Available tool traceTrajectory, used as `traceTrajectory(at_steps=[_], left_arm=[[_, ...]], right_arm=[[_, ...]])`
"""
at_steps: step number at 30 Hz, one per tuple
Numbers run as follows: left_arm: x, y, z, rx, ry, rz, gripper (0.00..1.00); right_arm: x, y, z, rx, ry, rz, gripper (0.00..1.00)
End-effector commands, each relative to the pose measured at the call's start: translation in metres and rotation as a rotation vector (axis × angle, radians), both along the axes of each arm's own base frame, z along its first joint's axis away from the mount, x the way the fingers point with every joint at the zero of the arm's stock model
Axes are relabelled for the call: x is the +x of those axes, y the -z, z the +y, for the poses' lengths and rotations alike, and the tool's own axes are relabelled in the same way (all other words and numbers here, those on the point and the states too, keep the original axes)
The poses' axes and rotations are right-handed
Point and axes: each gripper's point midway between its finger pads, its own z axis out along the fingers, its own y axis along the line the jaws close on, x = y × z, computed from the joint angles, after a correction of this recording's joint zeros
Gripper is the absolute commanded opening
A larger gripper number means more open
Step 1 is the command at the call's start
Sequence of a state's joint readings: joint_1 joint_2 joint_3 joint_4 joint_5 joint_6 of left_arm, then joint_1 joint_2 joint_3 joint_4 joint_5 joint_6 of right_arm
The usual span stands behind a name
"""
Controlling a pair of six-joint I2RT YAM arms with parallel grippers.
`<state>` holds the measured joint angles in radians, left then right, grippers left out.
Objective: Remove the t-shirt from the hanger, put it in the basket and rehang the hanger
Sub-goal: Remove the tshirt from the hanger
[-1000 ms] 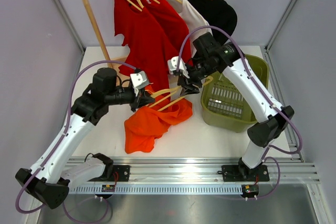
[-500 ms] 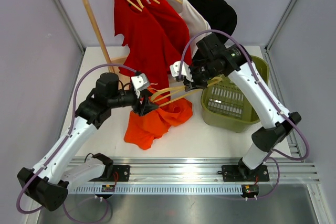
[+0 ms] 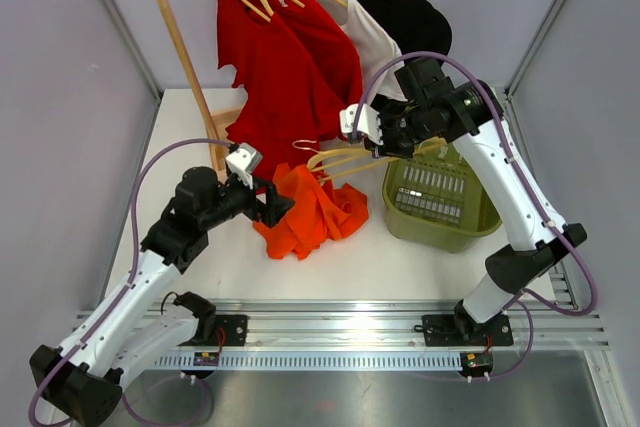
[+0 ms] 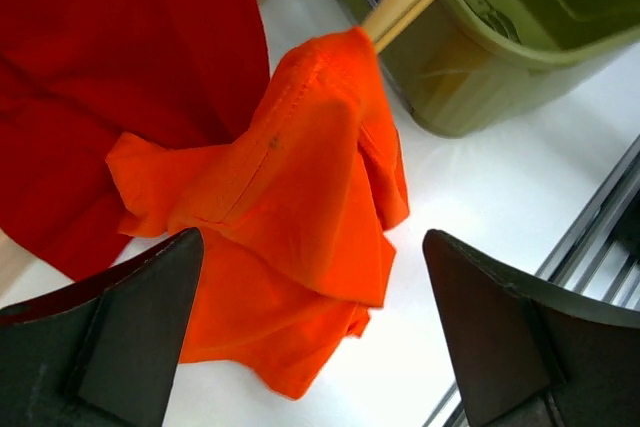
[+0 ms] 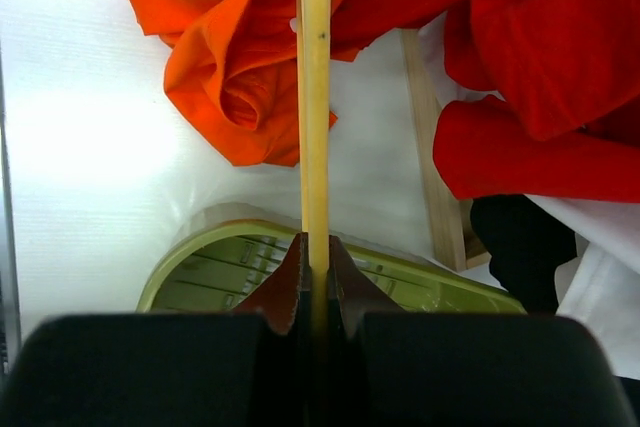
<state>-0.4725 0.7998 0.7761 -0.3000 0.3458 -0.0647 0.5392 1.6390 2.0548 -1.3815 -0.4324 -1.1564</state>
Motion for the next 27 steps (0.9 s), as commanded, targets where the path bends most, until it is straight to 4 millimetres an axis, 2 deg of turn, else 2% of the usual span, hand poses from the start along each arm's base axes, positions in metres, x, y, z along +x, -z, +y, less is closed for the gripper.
traceTrajectory(at_steps=[1,4,6,7,10,12,14,15,16,17,20,23,24,26,27], left_arm=[[0.020,-0.006,-0.003,-0.167,-0.146,0.059,0.92],[0.033,0.004,-0.006,-0.204,-0.214,0.113,0.84],[0.038,0.002,-0.010,-0.239,-0.244,0.151,0.79],[0.044,0.010,-0.011,-0.226,-0.276,0.174,0.78],[0.050,0.012,-0.018,-0.244,-0.300,0.194,0.74],[0.053,0.011,-0.022,-0.261,-0.307,0.195,0.67],[0.058,0.015,-0.022,-0.253,-0.329,0.205,0.33],[0.058,0.015,-0.021,-0.250,-0.340,0.204,0.23],[0.060,0.015,-0.019,-0.249,-0.349,0.201,0.05],[0.059,0.012,-0.018,-0.255,-0.352,0.189,0.00],[0.057,0.011,-0.011,-0.249,-0.373,0.175,0.00],[0.059,0.007,0.015,-0.226,-0.493,0.132,0.00],[0.057,0.000,0.024,-0.231,-0.527,0.110,0.00],[0.056,-0.001,0.049,-0.211,-0.633,0.091,0.00],[0.054,-0.008,0.062,-0.226,-0.674,0.068,0.00]], right_arm=[[-0.056,0.013,-0.021,-0.061,0.015,0.241,0.00],[-0.056,0.014,-0.013,-0.027,0.023,0.276,0.00],[-0.055,0.013,-0.009,-0.008,0.033,0.288,0.00],[-0.055,0.013,-0.008,-0.006,0.035,0.294,0.00],[-0.055,0.013,-0.005,0.007,0.038,0.314,0.00],[-0.056,0.014,-0.002,0.017,0.040,0.326,0.00],[-0.054,0.014,-0.001,0.023,0.047,0.328,0.00],[-0.054,0.014,-0.001,0.022,0.050,0.326,0.00],[-0.054,0.015,-0.001,0.019,0.054,0.328,0.00],[-0.053,0.016,-0.003,0.015,0.061,0.328,0.00],[-0.052,0.018,-0.005,0.010,0.073,0.325,0.00],[-0.046,0.022,-0.012,-0.006,0.101,0.318,0.00],[-0.045,0.025,-0.015,-0.012,0.111,0.320,0.00],[-0.039,0.028,-0.025,-0.024,0.140,0.309,0.00],[-0.037,0.032,-0.030,-0.034,0.152,0.318,0.00]])
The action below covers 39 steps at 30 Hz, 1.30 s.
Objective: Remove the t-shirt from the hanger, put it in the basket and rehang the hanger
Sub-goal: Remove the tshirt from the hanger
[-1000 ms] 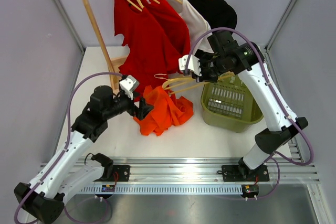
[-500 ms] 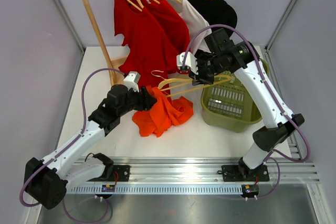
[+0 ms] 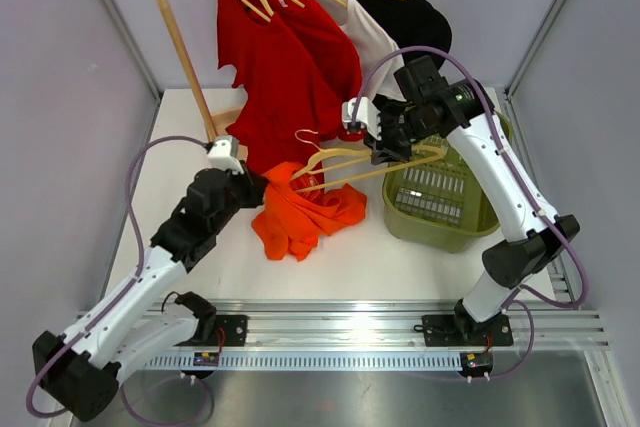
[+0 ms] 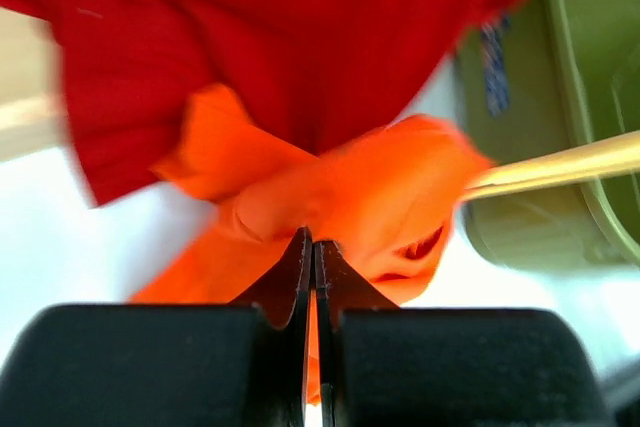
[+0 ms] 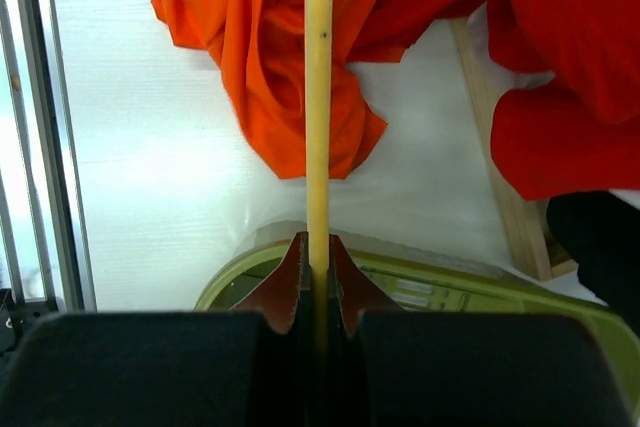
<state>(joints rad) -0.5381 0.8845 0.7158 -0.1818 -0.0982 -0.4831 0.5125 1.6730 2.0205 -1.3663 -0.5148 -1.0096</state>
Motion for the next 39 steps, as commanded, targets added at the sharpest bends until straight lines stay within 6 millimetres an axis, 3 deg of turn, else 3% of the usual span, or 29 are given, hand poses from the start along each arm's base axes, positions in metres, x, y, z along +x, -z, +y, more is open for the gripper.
traceTrajectory(at_steps=[1,6,9,17,22,25,26,31,39], left_arm=[[0.007,-0.032,0.055,0.017,-0.254,-0.095,0.00],[0.008,-0.020,0.104,0.054,-0.425,-0.039,0.00],[0.009,0.002,0.105,0.036,-0.398,0.043,0.00],[-0.003,0.018,0.085,0.018,-0.268,0.078,0.00],[-0.016,0.012,0.054,-0.025,-0.063,0.048,0.00],[-0.024,-0.003,0.039,-0.047,0.048,-0.013,0.48],[-0.027,-0.009,0.037,-0.052,0.070,-0.029,0.69],[-0.050,-0.035,0.029,-0.024,0.201,-0.127,0.94],[-0.086,-0.063,0.028,0.147,0.400,-0.278,0.99]], right_arm=[[-0.033,0.014,-0.042,-0.096,0.052,0.145,0.00],[-0.040,0.015,-0.061,-0.087,0.043,0.165,0.00],[-0.049,0.004,-0.061,-0.049,0.016,0.144,0.00],[-0.048,-0.032,-0.063,0.047,0.039,0.044,0.00],[-0.061,-0.037,-0.051,0.117,-0.013,0.103,0.00],[-0.066,-0.028,-0.047,0.131,-0.028,0.153,0.00],[-0.068,-0.022,-0.047,0.128,-0.028,0.179,0.00],[-0.075,-0.006,-0.047,0.123,-0.035,0.231,0.00],[-0.099,0.019,-0.036,0.133,-0.119,0.330,0.00]])
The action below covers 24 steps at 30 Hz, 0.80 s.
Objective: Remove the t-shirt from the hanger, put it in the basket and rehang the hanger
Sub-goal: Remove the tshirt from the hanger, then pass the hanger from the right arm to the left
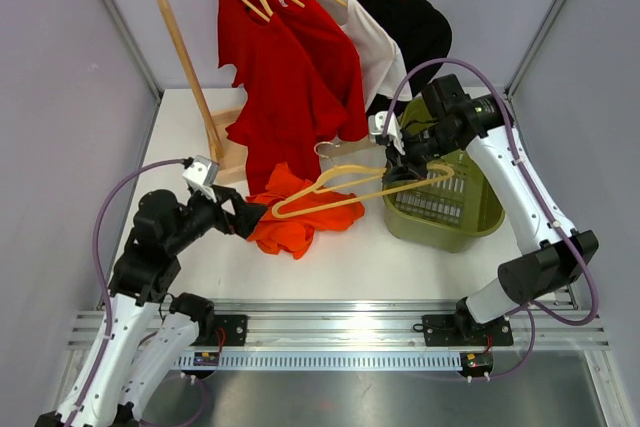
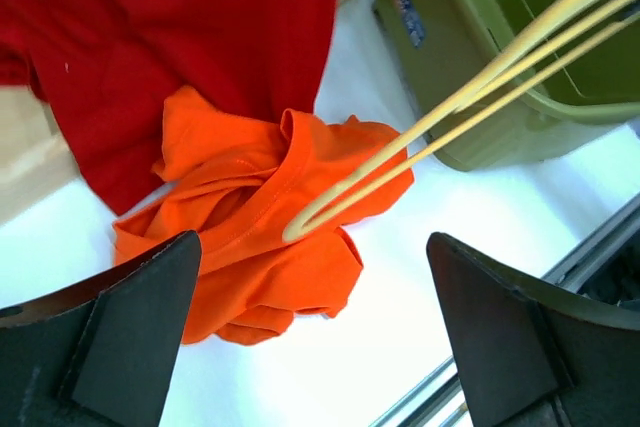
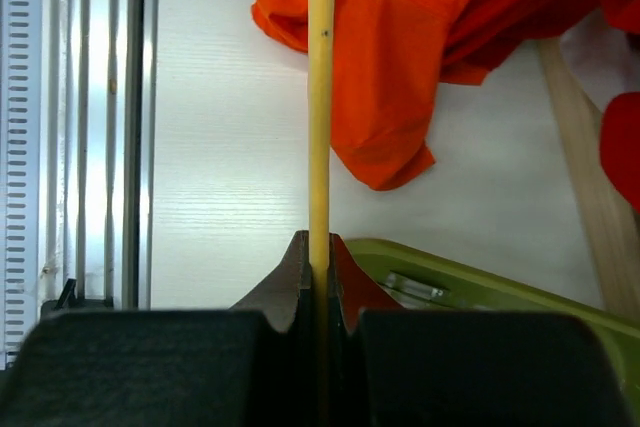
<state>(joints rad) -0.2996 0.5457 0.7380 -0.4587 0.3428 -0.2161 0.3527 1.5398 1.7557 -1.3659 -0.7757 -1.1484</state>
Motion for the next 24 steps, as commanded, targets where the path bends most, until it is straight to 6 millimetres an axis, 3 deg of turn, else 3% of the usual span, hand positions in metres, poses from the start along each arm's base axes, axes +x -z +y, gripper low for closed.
traceTrajectory(at_steps=[1,9,17,24], left_arm=[[-0.018,-0.027,-0.007,0.090,0.154,-0.155,0.99],[-0.037,-0.023,-0.028,0.203,0.432,-0.298,0.99],[-0.051,-0.027,-0.037,0.209,0.553,-0.343,0.99],[-0.053,-0.011,-0.042,0.196,0.601,-0.339,0.99]], right_arm=[[-0.074,-0.002,-0.001,-0.008,-0.101,0.202,0.00],[-0.100,-0.009,0.016,0.034,-0.206,0.208,0.00],[-0.113,-0.017,0.012,0.065,-0.241,0.171,0.00],[-0.118,-0.020,0.010,0.079,-0.247,0.158,0.00]])
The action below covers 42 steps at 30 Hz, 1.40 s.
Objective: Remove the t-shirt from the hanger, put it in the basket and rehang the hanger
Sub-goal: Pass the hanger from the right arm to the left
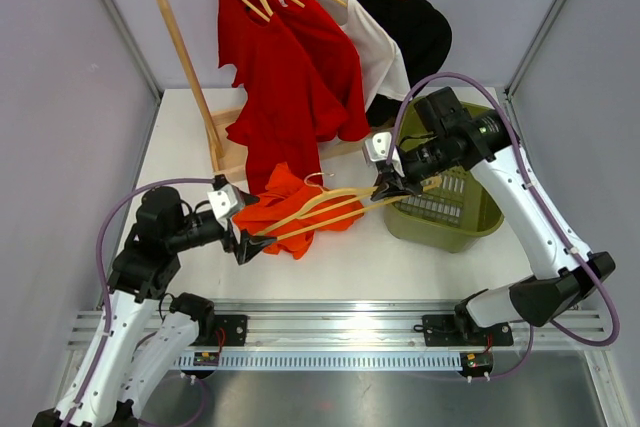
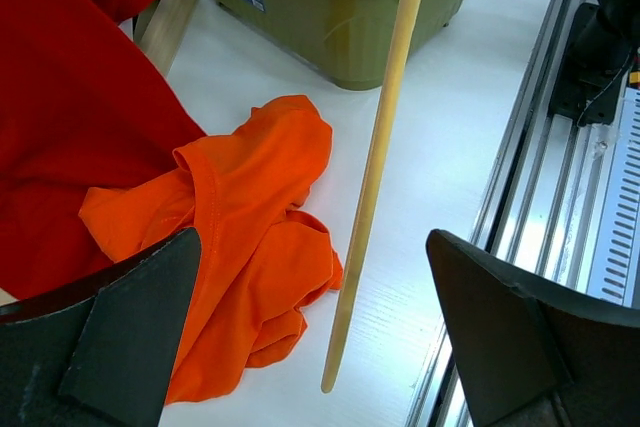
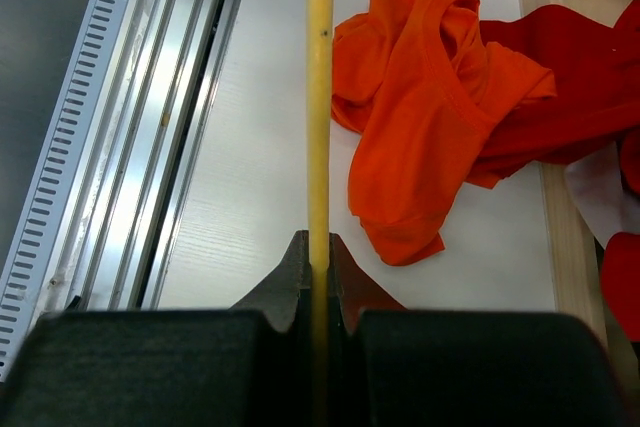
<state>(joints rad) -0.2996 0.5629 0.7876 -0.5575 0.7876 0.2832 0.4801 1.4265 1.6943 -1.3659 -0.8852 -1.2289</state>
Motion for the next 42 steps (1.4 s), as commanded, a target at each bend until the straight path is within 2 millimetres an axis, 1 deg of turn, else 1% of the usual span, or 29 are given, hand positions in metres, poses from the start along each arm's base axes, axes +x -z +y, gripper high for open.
traceTrajectory(at_steps=[1,2,4,5,6,7,8,10,11,14,15,17,20,21,22,24,25,29,31,34,35,36,37,38,39,40,41,42], left_arm=[[-0.003,-0.002,-0.007,-0.011,0.070,-0.049,0.99],[0.000,0.000,-0.008,-0.009,0.072,-0.043,0.99],[-0.002,0.001,-0.011,-0.014,0.108,-0.036,0.98],[-0.006,0.001,-0.016,-0.025,0.150,-0.027,0.97],[-0.005,0.003,-0.018,-0.028,0.165,-0.010,0.95],[-0.005,0.004,-0.019,-0.031,0.177,0.002,0.91],[-0.008,0.002,-0.022,-0.040,0.204,0.005,0.85],[-0.008,0.003,-0.025,-0.049,0.230,0.035,0.76],[-0.008,0.000,-0.026,-0.053,0.237,0.041,0.65],[-0.009,0.000,-0.028,-0.056,0.250,0.063,0.51],[-0.009,-0.001,-0.028,-0.057,0.254,0.062,0.48],[-0.014,-0.001,-0.029,-0.060,0.272,0.060,0.47],[-0.019,0.003,-0.031,-0.056,0.286,0.072,0.40],[-0.020,0.005,-0.031,-0.055,0.289,0.076,0.31],[-0.022,0.006,-0.032,-0.054,0.298,0.078,0.28],[-0.023,0.007,-0.032,-0.052,0.298,0.077,0.17],[-0.024,0.007,-0.032,-0.050,0.298,0.081,0.00],[-0.024,0.006,-0.030,-0.047,0.268,0.068,0.00],[-0.024,0.003,-0.028,-0.046,0.244,0.065,0.00],[-0.026,0.001,-0.023,-0.042,0.204,0.091,0.00],[-0.027,-0.003,-0.022,-0.045,0.189,0.098,0.00],[-0.029,-0.003,-0.021,-0.047,0.182,0.107,0.00],[-0.032,-0.007,-0.020,-0.054,0.176,0.098,0.00],[-0.036,-0.008,-0.018,-0.059,0.166,0.111,0.00],[-0.037,-0.011,-0.017,-0.064,0.159,0.109,0.00],[-0.042,-0.014,-0.015,-0.073,0.152,0.093,0.00],[-0.043,-0.015,-0.013,-0.080,0.129,0.104,0.00],[-0.046,-0.016,-0.011,-0.083,0.120,0.104,0.00]], right_arm=[[-0.061,0.004,-0.022,-0.060,-0.038,0.224,0.00],[-0.063,0.003,-0.022,-0.052,-0.042,0.224,0.00],[-0.065,0.002,-0.022,-0.046,-0.047,0.222,0.00],[-0.066,0.002,-0.022,-0.043,-0.048,0.224,0.00],[-0.067,0.001,-0.022,-0.035,-0.050,0.224,0.00],[-0.068,0.001,-0.021,-0.034,-0.052,0.227,0.00],[-0.068,0.001,-0.021,-0.031,-0.053,0.229,0.00],[-0.069,0.001,-0.021,-0.025,-0.058,0.234,0.00],[-0.070,0.002,-0.021,-0.024,-0.060,0.234,0.00],[-0.070,0.002,-0.021,-0.023,-0.061,0.236,0.00],[-0.069,0.003,-0.020,-0.027,-0.059,0.241,0.00],[-0.069,0.003,-0.020,-0.027,-0.060,0.237,0.00],[-0.068,0.003,-0.020,-0.026,-0.062,0.236,0.00],[-0.067,0.003,-0.019,-0.026,-0.062,0.240,0.00],[-0.066,0.004,-0.018,-0.027,-0.062,0.242,0.00],[-0.065,0.005,-0.016,-0.025,-0.067,0.252,0.00],[-0.064,0.006,-0.016,-0.025,-0.066,0.257,0.00],[-0.061,0.008,-0.014,-0.028,-0.059,0.275,0.00],[-0.055,0.010,-0.011,-0.026,-0.044,0.275,0.02],[-0.045,0.011,-0.007,-0.027,0.009,0.279,0.21],[-0.040,0.010,-0.005,-0.021,0.038,0.271,0.28],[-0.038,0.008,-0.005,-0.017,0.051,0.266,0.46],[-0.035,0.007,-0.005,-0.013,0.069,0.258,0.53],[-0.028,0.005,-0.003,-0.009,0.108,0.238,0.60],[-0.025,0.000,-0.005,0.004,0.133,0.203,0.66],[-0.021,0.000,-0.006,0.006,0.167,0.184,0.80],[0.000,-0.004,-0.007,0.010,0.273,0.133,0.83],[0.003,-0.013,-0.012,0.027,0.314,0.079,0.86]])
